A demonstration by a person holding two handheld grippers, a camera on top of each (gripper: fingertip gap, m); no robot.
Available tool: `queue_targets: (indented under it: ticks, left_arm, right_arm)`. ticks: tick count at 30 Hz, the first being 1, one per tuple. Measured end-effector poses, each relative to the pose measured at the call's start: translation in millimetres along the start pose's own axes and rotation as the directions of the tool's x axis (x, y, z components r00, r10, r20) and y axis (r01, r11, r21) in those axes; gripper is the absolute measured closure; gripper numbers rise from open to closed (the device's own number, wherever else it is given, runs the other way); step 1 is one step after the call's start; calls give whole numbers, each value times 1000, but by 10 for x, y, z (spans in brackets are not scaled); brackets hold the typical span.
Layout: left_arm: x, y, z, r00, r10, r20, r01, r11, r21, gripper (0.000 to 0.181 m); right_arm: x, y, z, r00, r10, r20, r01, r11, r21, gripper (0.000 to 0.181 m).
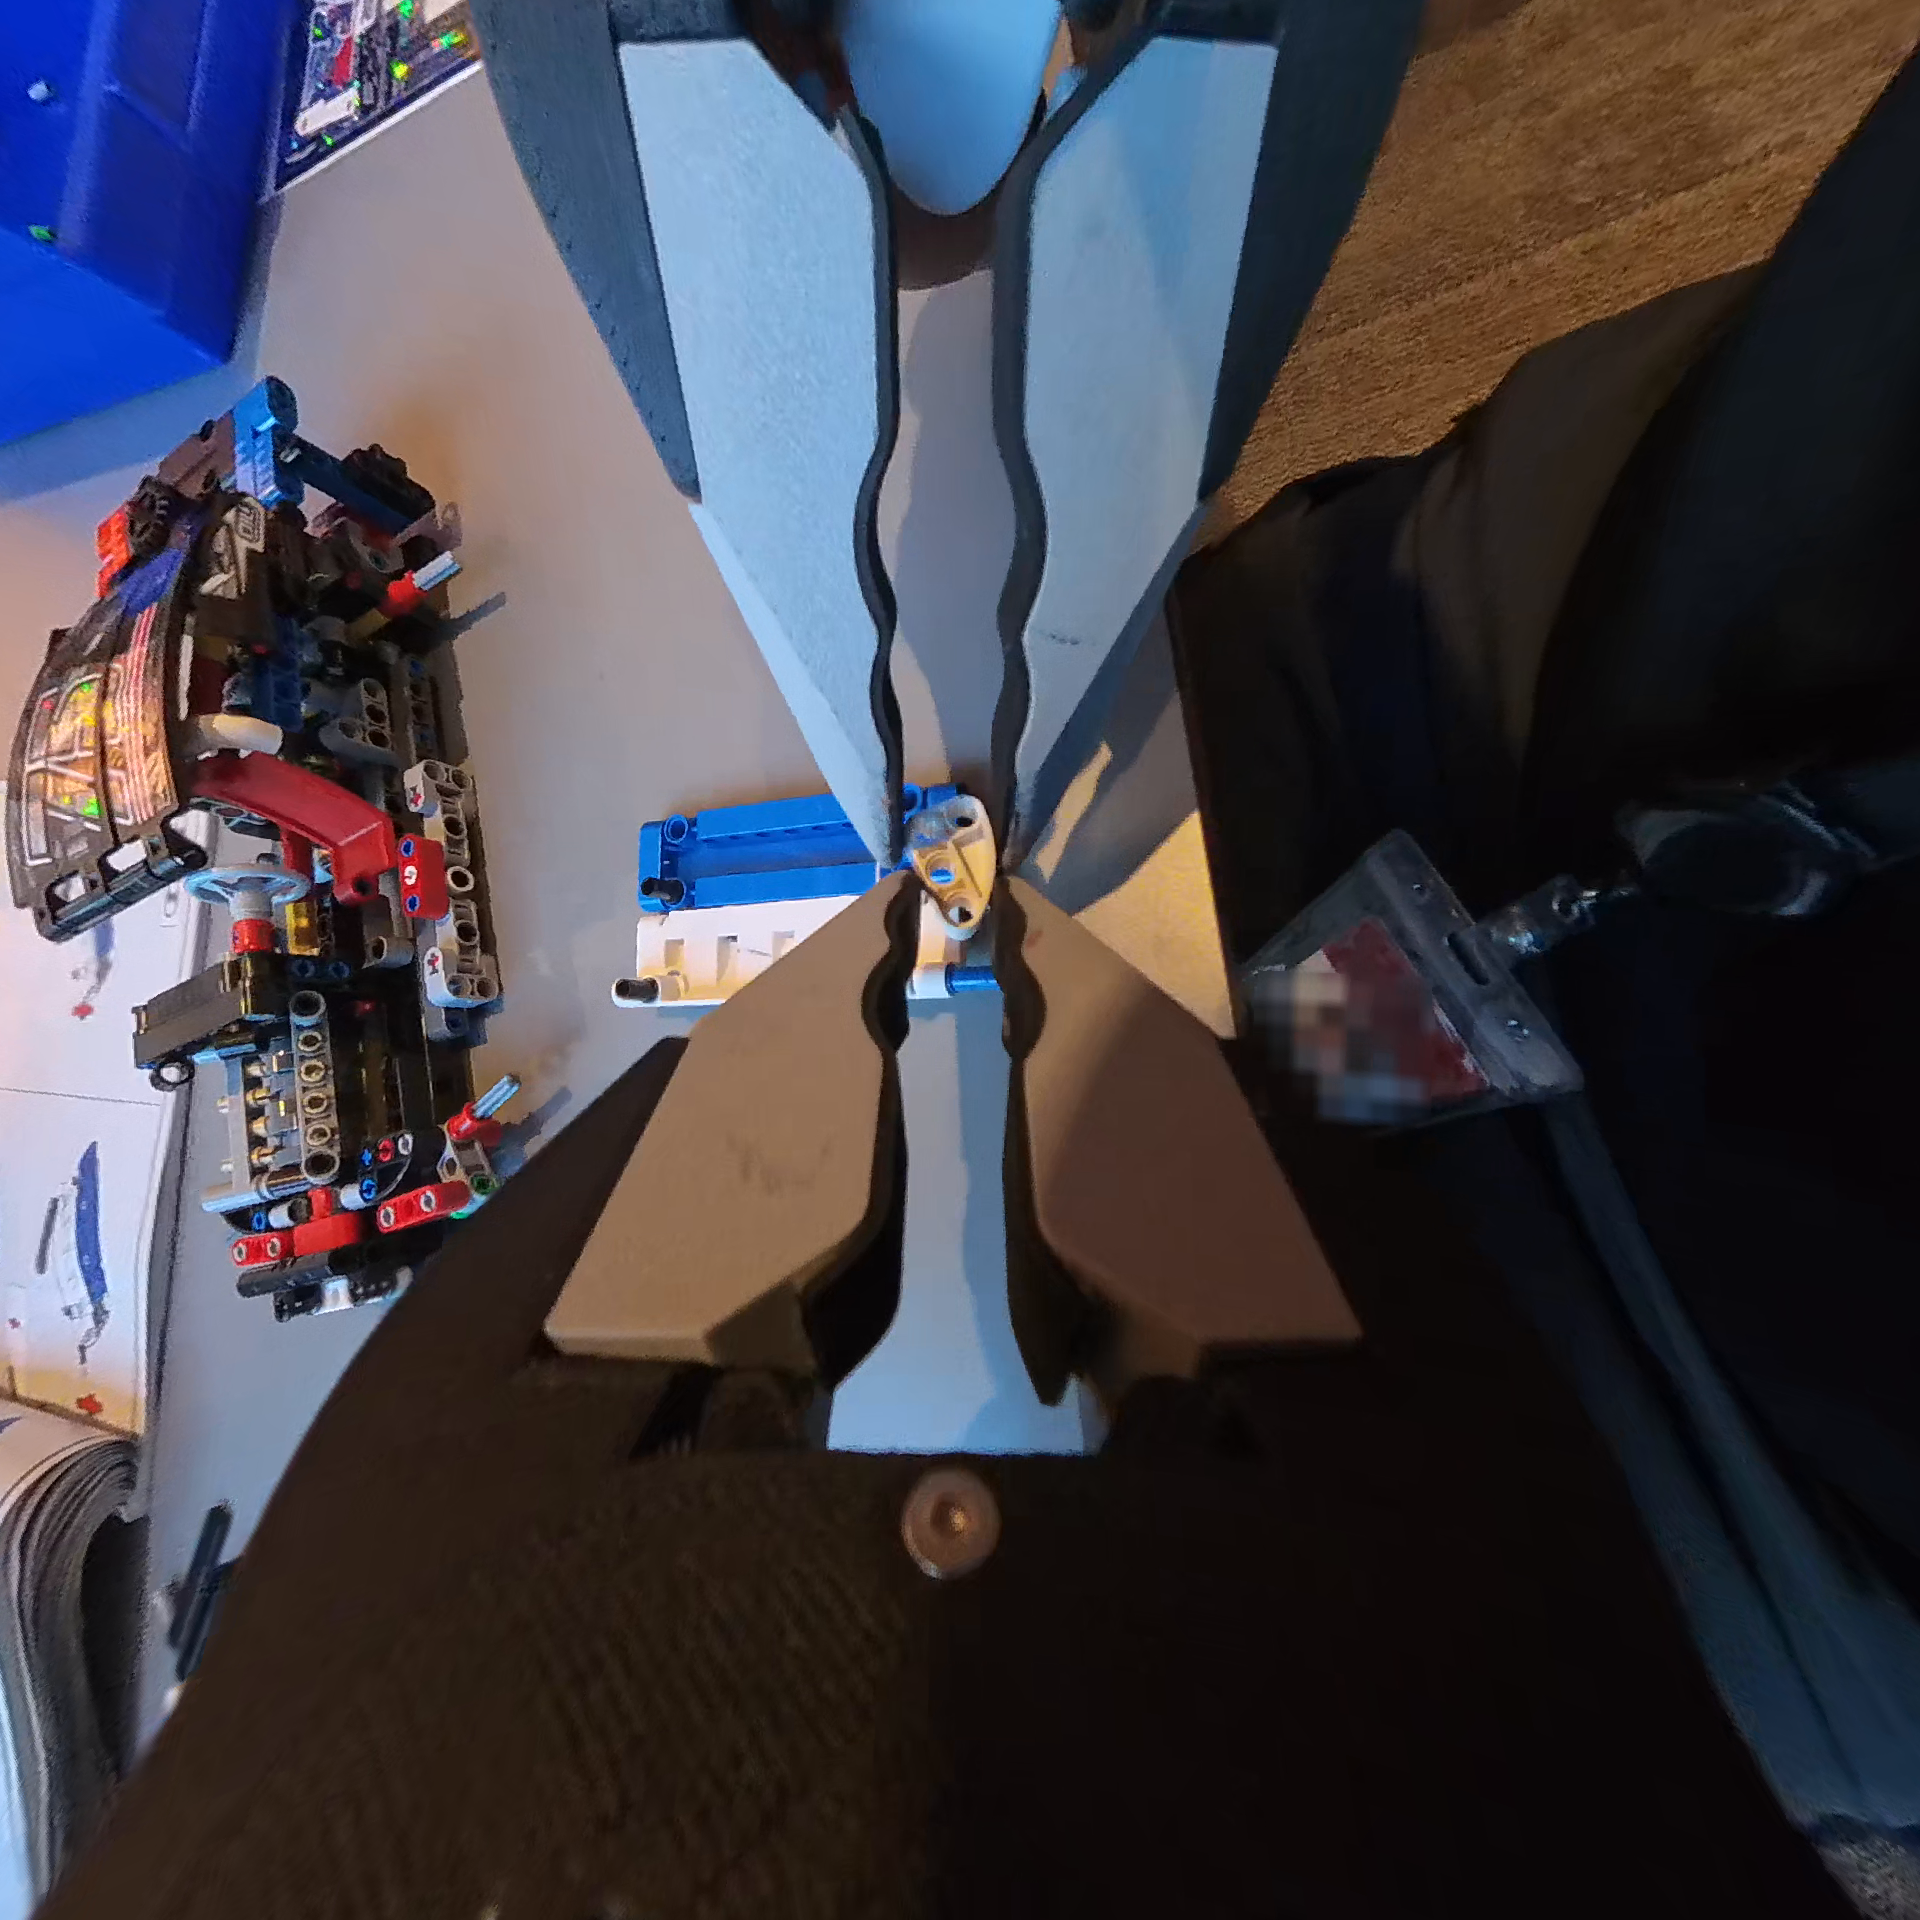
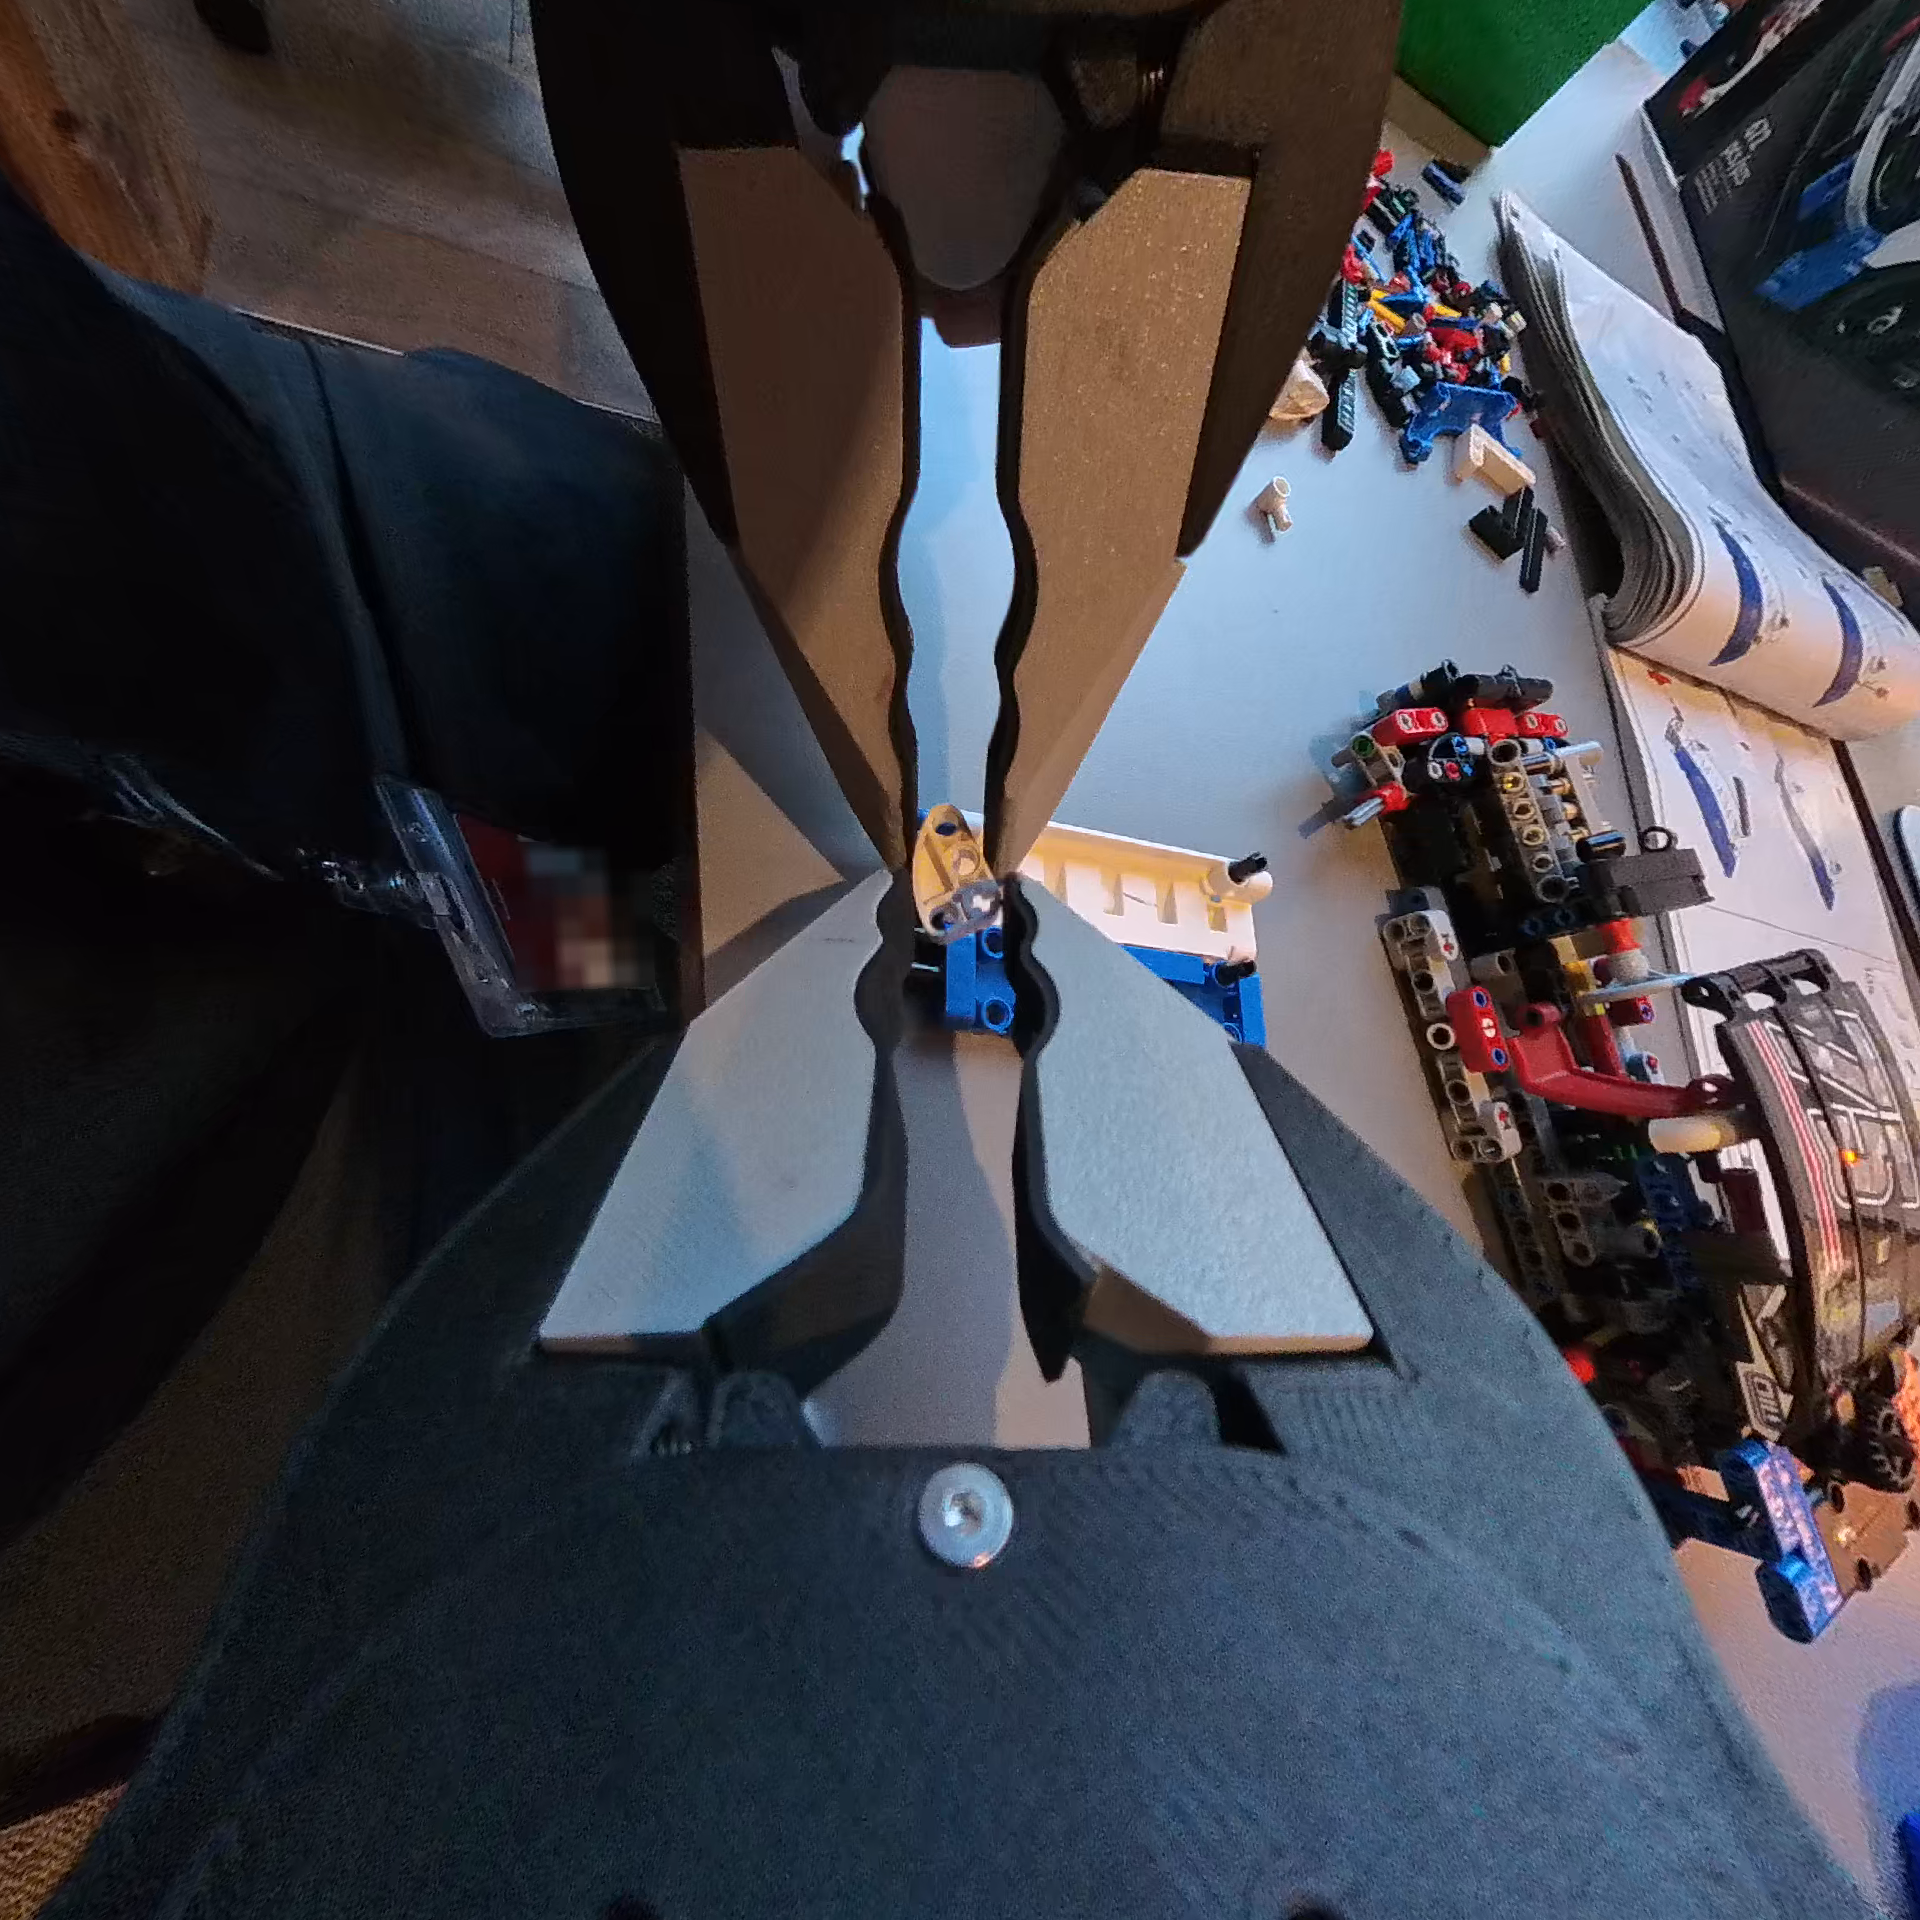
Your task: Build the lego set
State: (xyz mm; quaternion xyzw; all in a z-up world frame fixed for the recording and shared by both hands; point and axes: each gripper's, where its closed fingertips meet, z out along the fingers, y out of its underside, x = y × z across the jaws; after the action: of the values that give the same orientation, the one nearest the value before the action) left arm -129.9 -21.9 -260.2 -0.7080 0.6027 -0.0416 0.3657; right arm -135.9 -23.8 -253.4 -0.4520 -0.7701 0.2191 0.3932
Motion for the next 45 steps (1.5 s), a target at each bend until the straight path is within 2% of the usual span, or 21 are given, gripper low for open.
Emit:
queue_targets:
  ticks: [7, 10, 12, 16, 20, 23, 29, 32, 34, 36, 38, 39, 42, 44, 45]
  left_arm:
    - [21, -16, -51, 999, -28, -42, 29, 1000, 11, 171]
    - [-82, 96, -174, 1000, -14, -20, 14, 1000, -14, 146]
    - [-121, 242, -260, 999, 15, -31, -16, 999, -47, 140]
    - [-183, 381, -252, 989, 134, -65, -138, 989, -60, 151]
    - [-274, 331, -126, 944, 317, -92, -326, 940, -103, 144]
    - [-324, 355, -4, 914, 392, -105, -403, 906, -129, 141]
    - [-288, 329, 152, 876, 462, -140, -477, 874, -94, 170]
    - [-235, 293, 186, 855, 489, -173, -506, 859, -77, 180]
    - [-220, 257, 186, 891, 402, -211, -426, 901, -81, 181]
    - [-176, 128, 133, 932, 231, -278, -243, 970, -11, 181]
    - [-136, -27, 23, 919, 41, -391, -16, 998, 67, 181]
    - [-120, -116, -49, 884, -49, -465, 106, 990, 98, 181]
    - [-107, -312, -265, 711, -221, -667, 389, 914, 113, 181]
    - [-110, -380, -388, 594, -268, -759, 503, 860, 90, 181]
    - [-135, -386, -412, 573, -283, -769, 535, 840, 90, 181]
  right_arm:
    - [-30, 15, 0, 999, -32, -11, 32, 999, 0, 167]
    - [15, 54, -38, 1000, 22, -14, -22, 1000, 11, 167]
    - [49, 117, -68, 997, 72, -10, -72, 997, 15, 167]
    - [72, 200, -112, 989, 146, 9, -146, 989, 31, 167]
    - [84, 196, -156, 985, 170, 13, -171, 984, 41, 167]
    - [67, 186, -178, 983, 185, 5, -185, 981, 54, 167]
    - [48, 232, -179, 976, 217, 29, -218, 973, 70, 167]
    - [67, 232, -202, 975, 219, 45, -223, 971, 83, 167]
    - [87, 243, -245, 981, 194, 30, -196, 977, 85, 167]
    - [124, 194, -348, 989, 148, -1, -147, 983, 108, 167]
    - [192, 117, -484, 994, 96, -45, -90, 988, 129, 167]
    - [221, 81, -550, 996, 69, -60, -61, 989, 133, 167]
    - [284, -52, -709, 997, 12, -78, 1, 986, 165, 167]
    - [318, -155, -791, 998, 21, -58, -7, 975, 221, 167]
    - [339, -191, -827, 998, 31, -45, -19, 968, 249, 167]
